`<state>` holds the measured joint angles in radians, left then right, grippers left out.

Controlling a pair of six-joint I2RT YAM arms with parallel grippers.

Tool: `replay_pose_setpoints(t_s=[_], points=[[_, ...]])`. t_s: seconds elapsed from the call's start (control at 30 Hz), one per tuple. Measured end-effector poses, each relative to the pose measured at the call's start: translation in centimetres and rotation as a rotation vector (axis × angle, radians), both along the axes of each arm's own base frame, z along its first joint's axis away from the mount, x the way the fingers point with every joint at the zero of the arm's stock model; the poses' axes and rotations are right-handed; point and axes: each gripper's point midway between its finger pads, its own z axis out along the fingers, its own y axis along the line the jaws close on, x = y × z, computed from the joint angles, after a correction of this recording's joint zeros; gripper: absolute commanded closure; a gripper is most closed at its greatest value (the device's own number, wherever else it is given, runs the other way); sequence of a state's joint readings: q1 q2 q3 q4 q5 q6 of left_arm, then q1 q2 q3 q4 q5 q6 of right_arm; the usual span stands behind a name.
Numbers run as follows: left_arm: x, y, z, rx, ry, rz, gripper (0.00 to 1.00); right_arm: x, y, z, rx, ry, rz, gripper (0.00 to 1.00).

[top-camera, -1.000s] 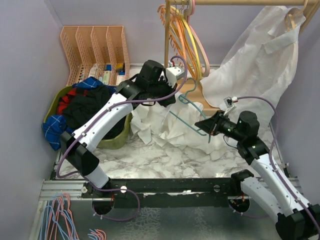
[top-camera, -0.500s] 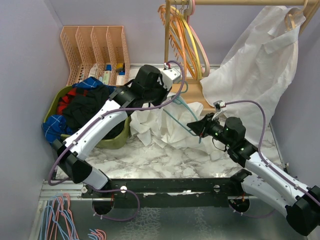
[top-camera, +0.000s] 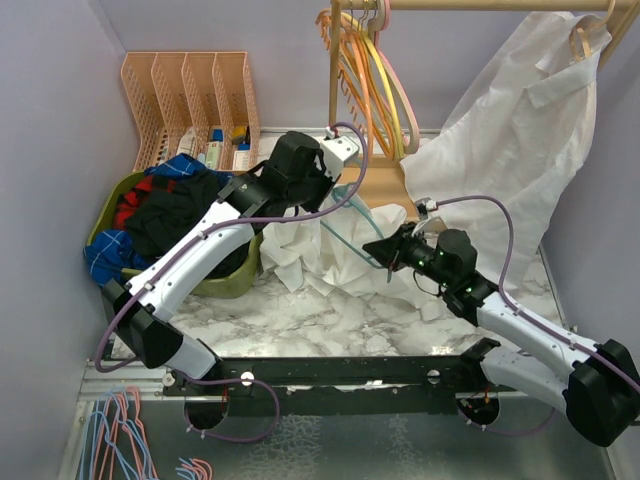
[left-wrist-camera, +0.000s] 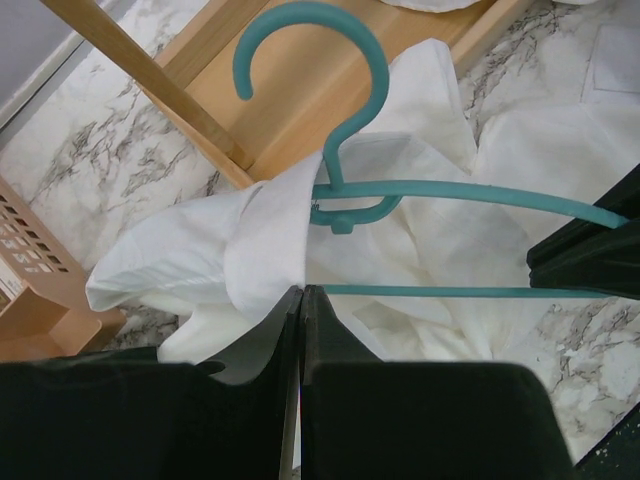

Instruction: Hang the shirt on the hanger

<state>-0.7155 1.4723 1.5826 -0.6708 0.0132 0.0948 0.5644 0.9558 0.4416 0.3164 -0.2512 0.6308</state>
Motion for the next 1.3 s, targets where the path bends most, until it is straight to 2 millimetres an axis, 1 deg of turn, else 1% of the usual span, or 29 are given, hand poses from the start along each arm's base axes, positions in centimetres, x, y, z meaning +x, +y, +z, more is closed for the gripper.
replay_pose_setpoints(t_s=[0.1,0.23,0.47,0.5,0.57,0.6,0.67,0.7,0.73,0.83,0.93,1.0,1.03,1.13,1.2,1.23,1.3], points=[[0.5,-0.3,-0.3,0.006,0.006,0.007,0.97,0.1,0.7,0.2,0.0,0.001,0.016,0.99],[1.0,-0.2,-0.9,0.023,0.009,0.028,0.97,0.1,1.2,1.1,0.013,-0.02,0.026,0.99],[1.4,0.1,-1.0,0.035,-0.004,0.054,0.95,0.4,1.7,1.9,0.02,-0.029,0.035,0.99],[1.5,0.2,-1.0,0.038,-0.006,0.06,0.93,0.4,1.8,1.9,0.02,-0.028,0.038,0.99],[1.8,0.3,-1.1,0.046,-0.007,0.07,0.83,0.4,2.1,1.7,0.017,-0.024,0.045,0.99],[1.9,0.2,-1.1,0.05,-0.008,0.071,0.72,0.4,2.2,1.5,0.016,-0.021,0.047,0.99],[2.3,0.0,-0.8,0.056,-0.014,0.065,0.4,0.5,2.4,1.4,0.018,-0.019,0.049,0.99],[2.3,-0.1,-0.7,0.063,-0.019,0.052,0.27,0.5,2.5,1.3,0.018,-0.018,0.051,0.99],[2.3,-0.2,-0.6,0.069,-0.022,0.038,0.21,0.5,2.6,1.2,0.019,-0.016,0.052,0.99],[2.0,0.1,-0.6,0.089,-0.021,-0.005,0.12,0.5,2.8,1.2,0.022,-0.018,0.056,0.99],[2.3,0.9,-0.9,0.077,0.009,-0.036,0.09,0.5,2.9,1.2,0.021,-0.022,0.052,0.99],[3.3,2.6,-0.7,0.038,0.039,-0.03,0.06,0.6,2.8,1.1,0.016,-0.027,0.044,0.99],[4.1,3.7,-0.5,0.014,0.049,-0.021,0.06,0.7,2.7,1.0,0.014,-0.028,0.038,0.99],[4.9,6.1,0.6,-0.056,0.054,-0.054,0.01,0.8,2.5,0.8,0.006,-0.032,0.03,0.99],[4.7,7.0,1.6,-0.092,0.032,-0.116,0.02,0.8,2.5,0.9,0.006,-0.034,0.027,0.99],[4.2,6.9,2.0,-0.104,0.02,-0.156,0.04,0.8,2.4,0.9,0.006,-0.037,0.026,0.99],[2.6,6.3,2.8,-0.127,-0.013,-0.271,0.08,0.7,2.3,1.1,0.005,-0.046,0.024,0.99]])
